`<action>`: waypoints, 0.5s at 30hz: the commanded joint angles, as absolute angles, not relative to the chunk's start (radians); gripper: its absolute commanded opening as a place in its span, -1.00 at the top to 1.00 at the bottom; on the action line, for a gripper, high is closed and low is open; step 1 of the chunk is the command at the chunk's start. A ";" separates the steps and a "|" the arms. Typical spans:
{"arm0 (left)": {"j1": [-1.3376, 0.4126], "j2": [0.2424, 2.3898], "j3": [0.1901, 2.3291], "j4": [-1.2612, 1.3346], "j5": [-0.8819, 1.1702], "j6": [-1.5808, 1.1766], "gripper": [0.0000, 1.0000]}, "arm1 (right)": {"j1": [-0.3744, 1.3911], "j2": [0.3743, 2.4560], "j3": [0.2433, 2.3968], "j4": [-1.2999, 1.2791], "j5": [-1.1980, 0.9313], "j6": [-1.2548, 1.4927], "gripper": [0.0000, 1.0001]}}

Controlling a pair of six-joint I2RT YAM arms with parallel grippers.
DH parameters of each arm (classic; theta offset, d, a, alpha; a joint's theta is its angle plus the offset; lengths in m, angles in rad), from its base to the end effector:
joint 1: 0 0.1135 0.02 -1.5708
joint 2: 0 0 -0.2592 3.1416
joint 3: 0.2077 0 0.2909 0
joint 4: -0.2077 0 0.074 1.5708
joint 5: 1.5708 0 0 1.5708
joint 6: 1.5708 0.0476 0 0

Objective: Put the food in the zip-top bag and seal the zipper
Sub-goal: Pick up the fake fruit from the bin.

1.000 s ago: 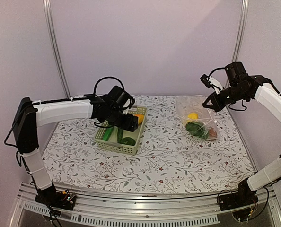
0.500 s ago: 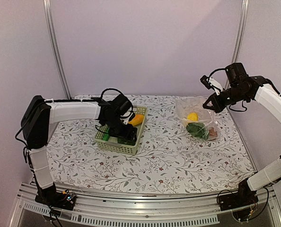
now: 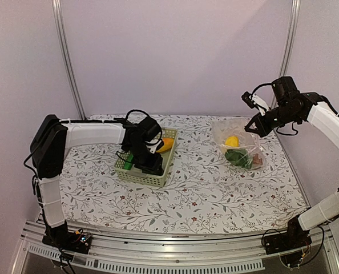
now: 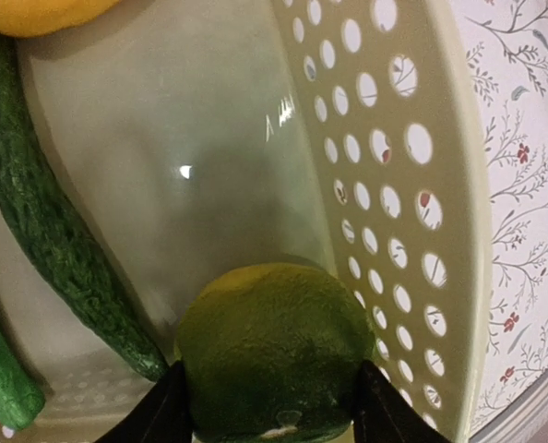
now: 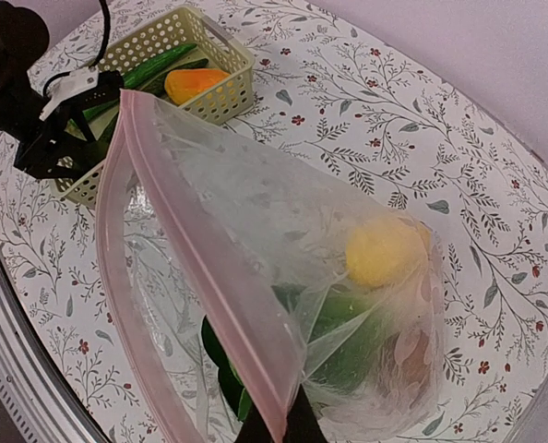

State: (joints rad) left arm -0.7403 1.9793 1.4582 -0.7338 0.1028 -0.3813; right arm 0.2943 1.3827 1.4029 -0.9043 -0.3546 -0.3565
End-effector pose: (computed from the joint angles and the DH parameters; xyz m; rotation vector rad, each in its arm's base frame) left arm 0.3196 -0.2986 0.1463 0.5421 2.8543 -0.3727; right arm 0.3111 0.1116 0.3421 -0.9193 2.2404 0.4060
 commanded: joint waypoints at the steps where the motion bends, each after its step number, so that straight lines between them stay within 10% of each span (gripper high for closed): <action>1: -0.727 1.964 1.513 -0.807 0.067 -0.360 0.00 | 0.296 1.363 1.394 -0.897 -0.364 -0.363 1.00; 15: -0.756 1.838 1.751 -0.721 0.075 -0.352 0.11 | 0.300 1.359 1.405 -0.921 -0.430 -0.374 1.00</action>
State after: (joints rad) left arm -0.7387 1.9007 1.6943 -0.8173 0.0128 -0.3504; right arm 0.2943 1.3788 1.3983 -0.9081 -0.3866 -0.3607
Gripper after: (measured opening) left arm 0.510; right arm 0.006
